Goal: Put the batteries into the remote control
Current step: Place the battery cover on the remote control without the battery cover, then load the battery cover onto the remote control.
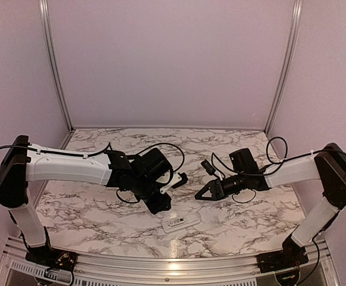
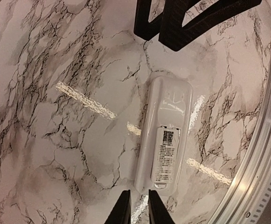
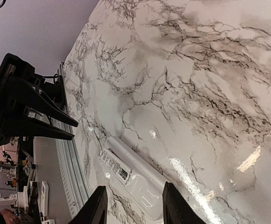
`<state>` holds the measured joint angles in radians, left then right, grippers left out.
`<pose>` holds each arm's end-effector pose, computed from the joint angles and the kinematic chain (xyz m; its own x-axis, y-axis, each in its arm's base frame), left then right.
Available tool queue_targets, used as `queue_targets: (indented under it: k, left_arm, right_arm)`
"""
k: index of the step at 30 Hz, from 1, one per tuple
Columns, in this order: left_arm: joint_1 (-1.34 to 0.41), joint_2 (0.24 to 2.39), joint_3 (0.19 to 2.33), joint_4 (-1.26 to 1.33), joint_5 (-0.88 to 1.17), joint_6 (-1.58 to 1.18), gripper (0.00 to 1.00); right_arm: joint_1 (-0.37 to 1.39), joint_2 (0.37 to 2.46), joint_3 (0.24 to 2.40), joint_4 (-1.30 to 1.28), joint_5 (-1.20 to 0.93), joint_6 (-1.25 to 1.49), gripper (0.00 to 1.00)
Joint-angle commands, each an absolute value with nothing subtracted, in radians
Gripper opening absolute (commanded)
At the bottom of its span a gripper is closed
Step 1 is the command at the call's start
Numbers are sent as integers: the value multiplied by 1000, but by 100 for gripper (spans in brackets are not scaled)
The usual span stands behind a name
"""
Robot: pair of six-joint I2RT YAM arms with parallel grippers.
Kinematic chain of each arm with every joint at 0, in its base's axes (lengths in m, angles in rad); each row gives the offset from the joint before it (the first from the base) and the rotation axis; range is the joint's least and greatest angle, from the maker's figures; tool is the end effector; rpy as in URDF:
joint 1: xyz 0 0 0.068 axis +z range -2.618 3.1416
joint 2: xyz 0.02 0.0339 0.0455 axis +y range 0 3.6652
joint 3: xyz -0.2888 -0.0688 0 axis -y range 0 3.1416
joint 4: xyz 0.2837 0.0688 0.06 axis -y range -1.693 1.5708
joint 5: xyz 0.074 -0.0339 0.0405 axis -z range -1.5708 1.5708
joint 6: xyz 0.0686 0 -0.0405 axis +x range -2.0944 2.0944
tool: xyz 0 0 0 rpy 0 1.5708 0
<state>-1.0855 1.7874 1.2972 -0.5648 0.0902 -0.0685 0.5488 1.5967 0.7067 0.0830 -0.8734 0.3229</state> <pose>0.1955 -0.3839 0.1911 -0.4665 0.7385 -0.4867 0.8718 0.4769 -0.1119 0.2578 0.2193 0.1343 -0.8342 -0.2712 -0.4803 -0.5511 0.3769 0.7445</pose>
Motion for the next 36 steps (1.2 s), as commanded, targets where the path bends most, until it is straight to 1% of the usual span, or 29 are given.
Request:
queue_targets:
  k: [1,6,19,36]
  left_arm:
    - [-1089,1826,1304,-494,160,-73,13]
    - [-1092,1863,1311,-496,203,-63,10]
    - [-1104,1913,1314,-528,228,-52,9]
    - [-1115,1961,1341,-556,214,-34,8]
  right_arm:
    - [563,1596,730,55,-870,311,39]
    - [563,1599,730,50,-867,307,38]
    - [563,1614,737,46,-866,300,38]
    - [562,1615,739,37,-858,295,38]
